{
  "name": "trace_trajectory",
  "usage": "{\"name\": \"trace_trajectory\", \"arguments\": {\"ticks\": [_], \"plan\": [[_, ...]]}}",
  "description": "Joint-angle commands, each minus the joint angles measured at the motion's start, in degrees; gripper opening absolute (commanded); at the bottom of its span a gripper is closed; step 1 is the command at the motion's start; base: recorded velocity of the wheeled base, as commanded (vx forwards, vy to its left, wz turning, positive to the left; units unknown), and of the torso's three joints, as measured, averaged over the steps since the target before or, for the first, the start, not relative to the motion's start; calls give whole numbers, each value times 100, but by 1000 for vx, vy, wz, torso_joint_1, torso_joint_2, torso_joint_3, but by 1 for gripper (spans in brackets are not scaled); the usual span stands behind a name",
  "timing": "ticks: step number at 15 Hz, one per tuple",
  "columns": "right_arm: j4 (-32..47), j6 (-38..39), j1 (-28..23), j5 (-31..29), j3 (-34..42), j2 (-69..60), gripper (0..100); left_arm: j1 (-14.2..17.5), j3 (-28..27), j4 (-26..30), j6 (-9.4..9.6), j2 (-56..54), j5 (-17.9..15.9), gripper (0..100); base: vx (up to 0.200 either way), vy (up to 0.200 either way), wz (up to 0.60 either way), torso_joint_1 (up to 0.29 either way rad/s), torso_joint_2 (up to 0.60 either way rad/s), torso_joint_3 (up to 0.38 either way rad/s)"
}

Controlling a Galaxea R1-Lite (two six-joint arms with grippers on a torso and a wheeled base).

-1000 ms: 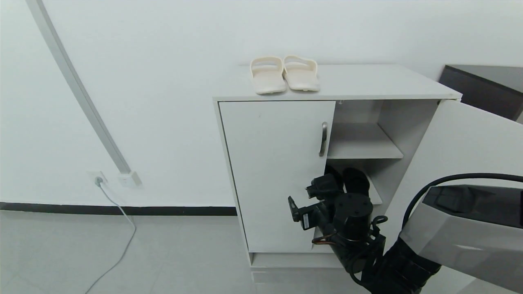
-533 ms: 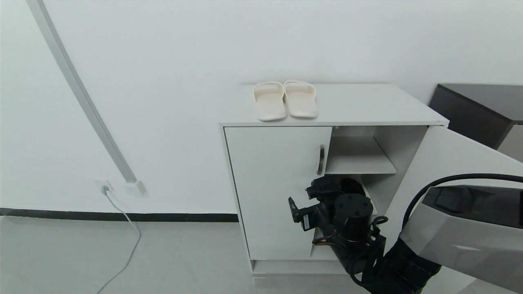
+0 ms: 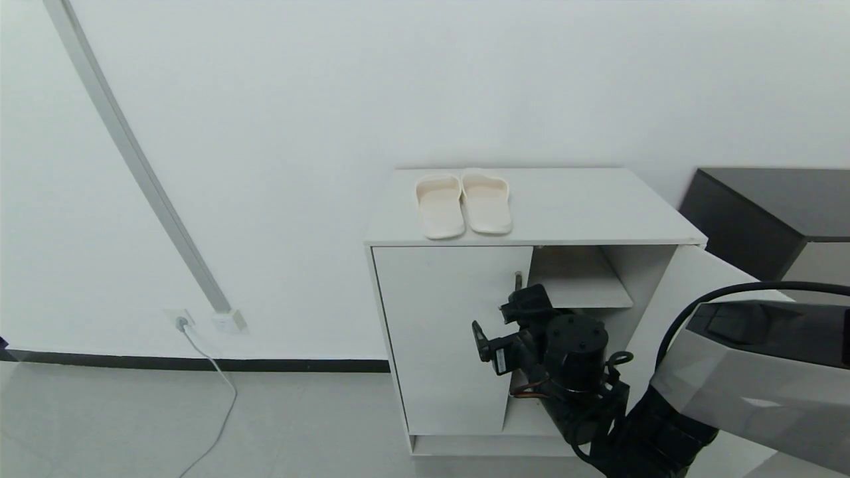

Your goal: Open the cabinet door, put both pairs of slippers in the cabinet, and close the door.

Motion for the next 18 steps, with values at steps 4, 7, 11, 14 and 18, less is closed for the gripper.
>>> {"name": "trace_trajectory", "arguments": {"ticks": [4,7,11,14,18], "plan": [[-12,-27,25,-1,36,-10,100,4,0,-5,-9,7,7,0,0,0,0,255,-582,-326],[5,-27,25,8,36,16,100,4,0,-5,-9,7,-2,0,0,0,0,250,-561,-312],[-162,-19,-1,8,54,95,100,4,0,-5,-9,7,-2,0,0,0,0,192,-410,-227],[-355,-309,-28,78,-8,201,100,4,0,-5,-9,7,-2,0,0,0,0,172,-372,-191],[1798,263,8,34,-1133,-142,100,4,0,-5,-9,7,-2,0,0,0,0,170,-350,-190]]}}
